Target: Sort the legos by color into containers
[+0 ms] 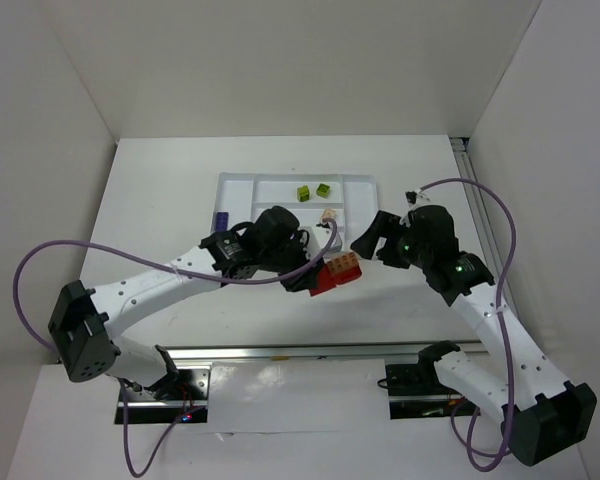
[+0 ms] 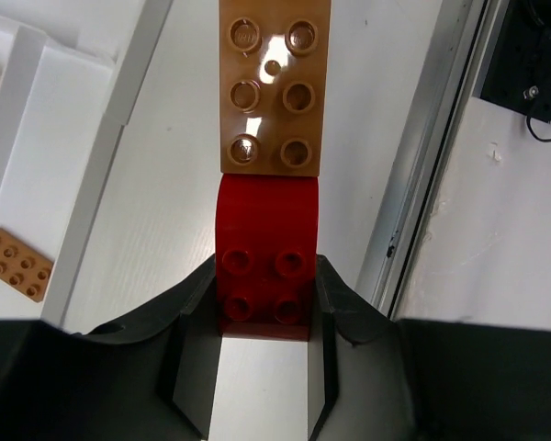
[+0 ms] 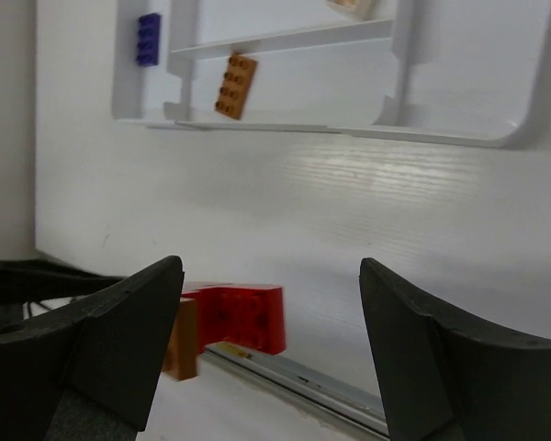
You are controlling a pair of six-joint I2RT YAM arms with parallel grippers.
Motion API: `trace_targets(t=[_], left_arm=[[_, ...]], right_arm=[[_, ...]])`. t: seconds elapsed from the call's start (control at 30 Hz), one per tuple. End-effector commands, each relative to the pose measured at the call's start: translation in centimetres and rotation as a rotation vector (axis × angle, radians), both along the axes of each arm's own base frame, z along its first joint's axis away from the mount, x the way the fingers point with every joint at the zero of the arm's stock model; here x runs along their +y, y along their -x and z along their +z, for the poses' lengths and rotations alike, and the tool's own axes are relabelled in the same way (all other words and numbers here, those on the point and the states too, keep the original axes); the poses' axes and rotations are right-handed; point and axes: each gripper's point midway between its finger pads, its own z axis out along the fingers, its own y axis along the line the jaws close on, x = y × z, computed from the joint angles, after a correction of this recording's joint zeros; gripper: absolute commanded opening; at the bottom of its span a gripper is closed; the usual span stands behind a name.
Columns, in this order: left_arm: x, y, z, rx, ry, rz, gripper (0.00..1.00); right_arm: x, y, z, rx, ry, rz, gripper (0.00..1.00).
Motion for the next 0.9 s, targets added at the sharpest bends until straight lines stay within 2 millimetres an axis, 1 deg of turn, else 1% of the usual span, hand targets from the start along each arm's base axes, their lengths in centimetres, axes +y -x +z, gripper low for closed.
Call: trace_targets(t=[0.0, 0.03, 0.07, 0.1, 0.17, 0.2, 0.23, 0.27, 0.3, 0.33, 0.37, 0.4, 0.43, 0.47, 0.5, 0.53, 0.57, 0.6, 0.63, 0.67, 0.7, 0.73, 0.77, 0.8, 0.83, 0.87], left_arm=[[-0.3, 0.7, -0.3, 0.049, 0.012, -0.025, 0.0], [-0.3, 0.9, -0.7, 0.066, 0.002, -0.032, 0.0], [-0.1, 0.6, -0.7, 0.066, 0.003, -0.023, 0.0], [-0.1, 0.5, -1.0, 0.066, -0.006, -0.029, 0.0], [-0.1, 0.5, -1.0, 0.066, -0.006, -0.029, 0.0], [-0.2, 0.4, -0.7, 0.06, 0.001, -0.029, 0.0], [-0.2, 0.4, -0.7, 0.06, 0.001, -0.029, 0.0], [-0.2, 0.4, -0.7, 0.06, 0.001, -0.029, 0.0], [-0.2, 0.3, -0.7, 0.055, -0.003, -0.022, 0.0], [-0.1, 0.1, -0.7, 0.049, -0.007, -0.014, 0.0], [-0.1, 0.1, -0.7, 0.049, -0.008, -0.014, 0.0], [0.5, -0.3, -0.9, 0.045, -0.012, 0.007, 0.0], [1.2, -0.8, -1.7, 0.046, -0.034, 0.026, 0.0], [1.8, -1.0, -1.9, 0.042, -0.038, 0.032, 0.0], [2.5, -1.7, -2.3, 0.049, -0.045, 0.06, 0.0], [2.9, -1.6, -2.7, 0.065, -0.048, 0.06, 0.0], [3.3, -1.7, -2.5, 0.065, -0.048, 0.07, 0.0], [3.6, -2.0, -2.0, 0.056, -0.037, 0.082, 0.0], [3.8, -1.5, -2.2, 0.076, -0.039, 0.08, 0.0], [4.2, -1.8, -1.8, 0.077, -0.028, 0.101, 0.0], [4.6, -1.9, -1.7, 0.079, -0.03, 0.113, 0.0], [4.7, -1.5, -1.5, 0.086, -0.017, 0.111, 0.0], [5.0, -1.8, -1.1, 0.08, -0.01, 0.121, 0.0], [5.2, -1.6, -1.6, 0.095, -0.017, 0.128, 0.0], [5.2, -1.5, -1.2, 0.086, -0.007, 0.127, 0.0], [5.5, -1.8, -1.2, 0.085, -0.006, 0.138, 0.0]], right_arm=[[2.8, 0.0, 5.8, -0.168, -0.127, 0.154, 0.85], [2.8, -0.1, 6.4, -0.181, -0.13, 0.154, 0.85], [2.5, 0.0, 6.4, -0.184, -0.124, 0.141, 0.85], [2.6, -0.1, 6.9, -0.194, -0.126, 0.141, 0.85], [2.3, 0.0, 7.2, -0.19, -0.128, 0.122, 0.83], [2.3, 0.0, 7.2, -0.19, -0.128, 0.122, 0.82], [2.5, 0.2, 7.7, -0.197, -0.137, 0.135, 0.82], [2.7, 0.2, 7.5, -0.186, -0.141, 0.148, 0.81], [3.3, 0.6, 6.9, -0.149, -0.154, 0.185, 0.81], [3.6, 0.7, 6.7, -0.136, -0.161, 0.204, 0.79], [3.8, 1.0, 6.1, -0.112, -0.172, 0.206, 0.79], [3.9, 1.2, 5.7, -0.095, -0.181, 0.21, 0.79], [4.1, 1.4, 5.7, -0.094, -0.209, 0.213, 0.82], [4.5, 1.6, 5.4, -0.083, -0.229, 0.227, 0.82], [5.3, 2.0, 6.0, -0.098, -0.271, 0.278, 0.84], [5.4, 2.2, 5.4, -0.071, -0.312, 0.287, 0.84], [5.3, 2.0, 5.6, -0.074, -0.358, 0.294, 0.84], [5.7, 2.1, 6.9, -0.118, -0.421, 0.348, 0.84], [5.6, 2.0, 7.1, -0.105, -0.474, 0.343, 0.84], [4.9, 1.4, 6.6, -0.099, -0.495, 0.325, 0.84], [5.0, 1.4, 6.6, -0.091, -0.513, 0.363, 0.84], [5.0, 1.2, 6.5, -0.09, -0.509, 0.377, 0.84], [5.1, 0.9, 7.1, -0.108, -0.5, 0.398, 0.84], [5.2, 0.5, 6.5, -0.08, -0.493, 0.406, 0.84], [5.4, 0.7, 6.4, -0.069, -0.499, 0.44, 0.84], [5.5, 0.5, 6.4, -0.074, -0.49, 0.455, 0.84]])
